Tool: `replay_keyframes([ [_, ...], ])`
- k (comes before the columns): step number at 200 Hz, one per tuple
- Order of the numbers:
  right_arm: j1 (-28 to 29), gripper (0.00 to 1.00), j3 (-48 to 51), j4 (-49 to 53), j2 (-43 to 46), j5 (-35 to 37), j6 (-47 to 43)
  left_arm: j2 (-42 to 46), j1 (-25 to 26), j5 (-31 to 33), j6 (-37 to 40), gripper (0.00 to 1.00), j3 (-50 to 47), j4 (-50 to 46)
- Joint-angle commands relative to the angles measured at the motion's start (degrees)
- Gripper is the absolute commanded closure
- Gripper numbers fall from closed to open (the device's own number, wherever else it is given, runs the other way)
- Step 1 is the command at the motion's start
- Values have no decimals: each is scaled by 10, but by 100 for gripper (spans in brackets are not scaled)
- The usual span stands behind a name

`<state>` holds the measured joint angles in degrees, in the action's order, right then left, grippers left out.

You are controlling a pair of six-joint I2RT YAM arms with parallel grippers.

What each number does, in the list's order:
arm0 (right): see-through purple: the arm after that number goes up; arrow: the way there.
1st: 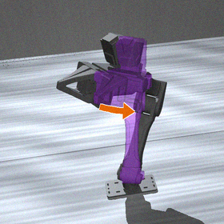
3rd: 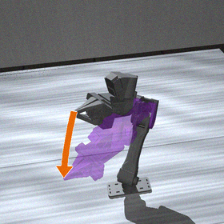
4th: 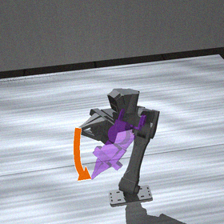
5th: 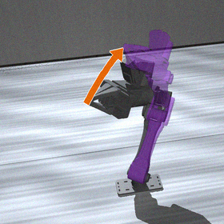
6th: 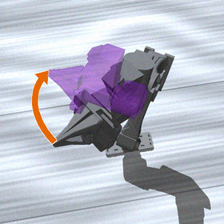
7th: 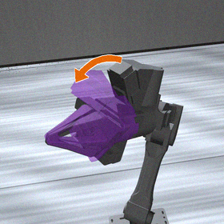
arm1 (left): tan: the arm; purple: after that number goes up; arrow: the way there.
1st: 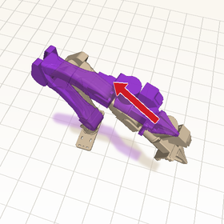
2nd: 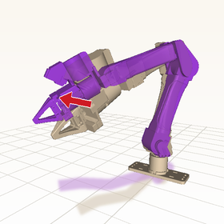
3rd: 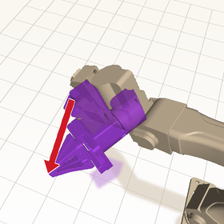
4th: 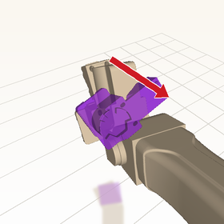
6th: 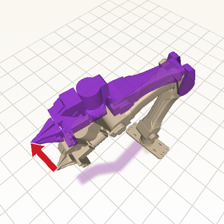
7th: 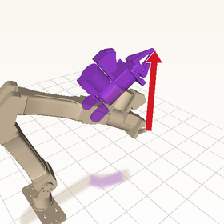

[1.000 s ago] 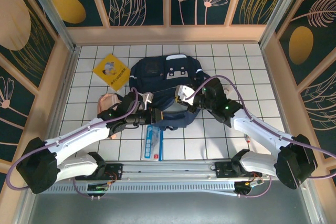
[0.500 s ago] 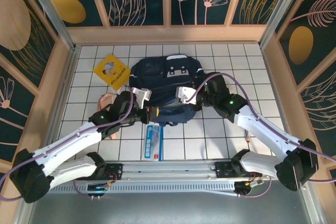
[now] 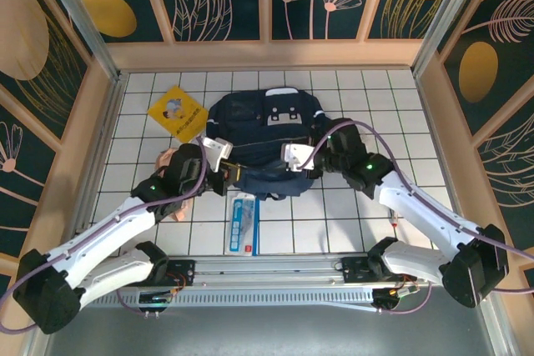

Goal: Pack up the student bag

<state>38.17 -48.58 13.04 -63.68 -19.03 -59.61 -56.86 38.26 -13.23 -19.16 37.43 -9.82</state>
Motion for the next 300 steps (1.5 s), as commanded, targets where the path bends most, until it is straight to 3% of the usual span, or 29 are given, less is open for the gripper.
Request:
replay_keyframes([
  [1, 30, 70, 15, -67, -12, 43, 14, -30, 1, -119, -28, 100, 6, 95],
  [36, 65, 64, 5, -57, -33, 70, 9, -52, 8, -140, -39, 100, 24, 119],
  [71, 77, 55, -42, 76, -55, 26, -24, -55, 8, -139, -37, 100, 29, 129],
  [93, 79, 53, -49, 84, -59, 20, -4, -55, 8, -154, -37, 100, 24, 140],
  [144, 83, 58, -70, 87, -95, 27, 20, -59, 9, -165, -26, 100, 13, 147],
  [173, 84, 55, -92, 119, -113, -20, 39, -62, 8, -159, -27, 100, 11, 147],
  [207, 82, 47, -117, 196, -126, -136, 45, -63, 8, -156, -25, 100, 7, 147],
  [220, 82, 46, -113, 182, -127, -159, 68, -63, 8, -154, -20, 100, 6, 144],
  [236, 83, 47, -107, 155, -128, -127, 79, -64, 8, -157, -13, 100, 4, 140],
  [246, 83, 50, -102, 136, -128, -72, 87, -64, 8, -160, -13, 100, 4, 140],
  [266, 83, 63, -100, 115, -134, 29, 111, -60, 8, -163, -7, 100, 1, 140],
  [300, 83, 85, -107, 102, -133, 30, 142, -53, 8, -154, 2, 100, -3, 133],
])
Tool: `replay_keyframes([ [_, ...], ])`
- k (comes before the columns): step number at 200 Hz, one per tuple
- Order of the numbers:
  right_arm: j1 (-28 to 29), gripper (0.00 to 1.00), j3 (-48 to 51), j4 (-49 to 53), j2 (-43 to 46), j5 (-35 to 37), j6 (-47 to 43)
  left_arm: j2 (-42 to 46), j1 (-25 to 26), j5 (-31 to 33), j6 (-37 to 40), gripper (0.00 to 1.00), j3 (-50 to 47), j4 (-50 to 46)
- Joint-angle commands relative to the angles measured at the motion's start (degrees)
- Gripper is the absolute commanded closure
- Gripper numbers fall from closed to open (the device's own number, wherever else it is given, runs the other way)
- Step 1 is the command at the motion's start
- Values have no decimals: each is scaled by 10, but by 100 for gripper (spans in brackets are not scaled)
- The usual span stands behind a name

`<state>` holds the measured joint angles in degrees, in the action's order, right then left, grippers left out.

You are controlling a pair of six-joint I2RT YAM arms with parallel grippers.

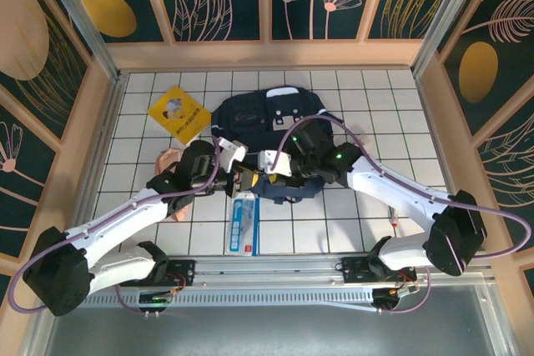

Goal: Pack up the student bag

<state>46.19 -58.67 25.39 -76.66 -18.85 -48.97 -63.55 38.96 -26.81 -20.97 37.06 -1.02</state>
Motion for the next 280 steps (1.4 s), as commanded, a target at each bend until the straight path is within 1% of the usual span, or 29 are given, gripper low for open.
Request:
replay_keyframes([
  [1, 3, 86, -6, -22, -4, 27, 35, 14, 1, -18, 20, 100, 0, 45],
  [12, 3, 97, -7, -22, -3, 24, 33, 16, 1, -18, 21, 100, -1, 44],
  [16, 3, 100, -7, -23, -1, 23, 32, 17, 1, -16, 21, 100, -1, 44],
  [35, 3, 100, -14, -13, 9, 14, 18, 24, 1, 5, 28, 100, -1, 32],
  [43, 2, 100, -17, -7, 14, 12, 12, 28, 2, 34, 35, 100, 0, 18],
  [53, 1, 100, -17, -6, 22, 18, 8, 32, 1, 87, 45, 100, 0, 3],
  [67, -3, 100, -13, -14, 36, 37, -5, 35, -4, 125, 79, 100, -1, -7],
  [88, -11, 100, 3, -30, 59, 93, -27, 41, -19, 141, 115, 100, -1, -15],
  [106, -15, 100, 19, -40, 76, 124, -53, 42, -40, 156, 120, 100, -23, 8],
  [121, -17, 100, 36, -54, 91, 124, -60, 28, -59, 166, 115, 100, -29, 12],
  [135, -17, 100, 43, -55, 99, 121, -69, 14, -64, 181, 118, 100, -29, 14],
  [148, -16, 100, 49, -63, 111, 121, -79, -1, -71, 221, 118, 100, -30, 18],
  [160, -17, 100, 56, -73, 122, 124, -91, -17, -91, 249, 105, 100, -29, 18],
  [182, -15, 100, 74, -120, 148, 155, -119, -46, -152, 215, 84, 100, -27, 28],
  [195, -15, 100, 81, -147, 163, 169, -136, -67, -172, 206, 82, 100, -20, 30],
  [215, -15, 100, 79, -171, 178, 170, -149, -104, -190, 209, 84, 100, -2, 26],
  [235, -15, 100, 64, -165, 176, 164, -153, -149, -210, 188, 82, 100, 12, 42],
  [280, -9, 100, 56, -164, 176, 164, -148, -265, -221, 152, 110, 100, 81, 25],
])
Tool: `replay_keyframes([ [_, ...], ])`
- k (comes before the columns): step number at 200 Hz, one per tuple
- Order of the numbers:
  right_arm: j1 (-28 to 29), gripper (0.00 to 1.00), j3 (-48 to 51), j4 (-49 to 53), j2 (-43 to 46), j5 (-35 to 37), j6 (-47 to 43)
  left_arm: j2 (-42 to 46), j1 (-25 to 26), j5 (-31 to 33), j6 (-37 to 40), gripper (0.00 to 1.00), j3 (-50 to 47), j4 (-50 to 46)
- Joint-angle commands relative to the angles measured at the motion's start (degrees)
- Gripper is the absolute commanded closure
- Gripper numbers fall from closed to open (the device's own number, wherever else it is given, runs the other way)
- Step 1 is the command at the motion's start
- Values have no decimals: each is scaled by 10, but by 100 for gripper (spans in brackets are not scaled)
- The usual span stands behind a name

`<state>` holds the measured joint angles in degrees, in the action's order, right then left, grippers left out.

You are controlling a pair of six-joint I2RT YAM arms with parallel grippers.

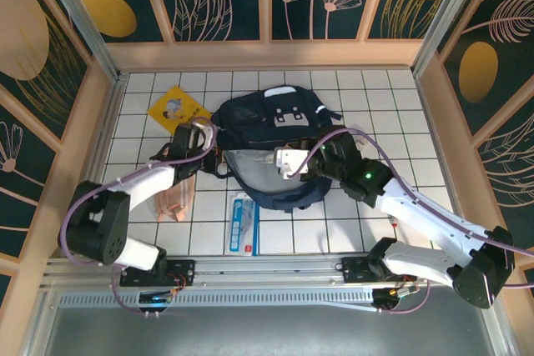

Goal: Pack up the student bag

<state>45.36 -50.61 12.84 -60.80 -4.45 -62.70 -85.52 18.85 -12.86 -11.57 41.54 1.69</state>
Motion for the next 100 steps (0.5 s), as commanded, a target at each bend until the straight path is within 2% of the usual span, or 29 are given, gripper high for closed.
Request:
replay_keyframes([
  [1, -1, 100, -25, -39, 18, 20, -11, -48, -20, 11, 18, 100, 36, -1],
  [7, -1, 100, -25, -40, 19, 19, -9, -56, -21, 2, 23, 100, 43, -1],
  [24, -1, 100, -27, -36, 18, 19, -4, -58, -21, -27, 32, 72, 45, 16],
  [39, -1, 100, -26, -35, 16, 20, 4, -30, -21, -45, 30, 60, 29, 43],
  [55, -2, 100, -26, -39, 9, 21, 24, 16, -21, -73, 40, 55, 15, 48],
  [71, 1, 100, -33, -48, -3, 36, 63, 67, -21, -102, 67, 56, -5, 42],
  [100, 6, 100, -26, -95, -13, 66, 100, 172, -18, -235, 173, 52, -55, 42],
])
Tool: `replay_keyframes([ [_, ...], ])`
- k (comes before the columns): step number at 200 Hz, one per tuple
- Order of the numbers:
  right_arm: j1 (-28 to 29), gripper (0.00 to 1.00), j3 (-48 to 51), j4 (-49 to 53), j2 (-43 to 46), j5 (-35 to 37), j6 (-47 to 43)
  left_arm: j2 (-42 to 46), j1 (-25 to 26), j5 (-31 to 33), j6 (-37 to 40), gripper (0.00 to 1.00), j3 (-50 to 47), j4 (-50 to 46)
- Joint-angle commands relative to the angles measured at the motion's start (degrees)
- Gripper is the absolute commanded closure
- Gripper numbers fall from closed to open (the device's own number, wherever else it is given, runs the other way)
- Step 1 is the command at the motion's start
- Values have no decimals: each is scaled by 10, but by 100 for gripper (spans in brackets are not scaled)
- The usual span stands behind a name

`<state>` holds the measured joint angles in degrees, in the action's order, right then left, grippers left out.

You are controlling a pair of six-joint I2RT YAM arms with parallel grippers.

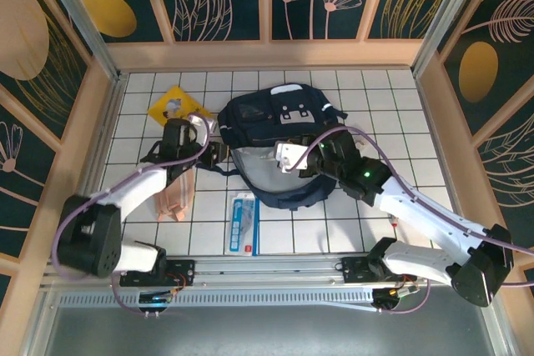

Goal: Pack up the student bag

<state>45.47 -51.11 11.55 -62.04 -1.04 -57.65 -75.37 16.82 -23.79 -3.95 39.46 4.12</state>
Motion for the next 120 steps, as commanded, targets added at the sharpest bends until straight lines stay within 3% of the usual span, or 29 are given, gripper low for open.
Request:
replay_keyframes([
  [1, 5, 100, -21, -83, -1, 31, 50, 75, 3, -129, 100, 52, -35, 18],
  [30, 5, 100, -30, -78, -15, 23, 60, 137, 28, -184, 209, 41, -56, 21],
  [60, 7, 100, -33, -77, -19, 23, 75, 108, 69, -179, 350, 35, -4, -50],
  [120, 7, 100, -27, -68, -11, -3, 86, -3, 86, -190, 422, 34, 70, -10],
])
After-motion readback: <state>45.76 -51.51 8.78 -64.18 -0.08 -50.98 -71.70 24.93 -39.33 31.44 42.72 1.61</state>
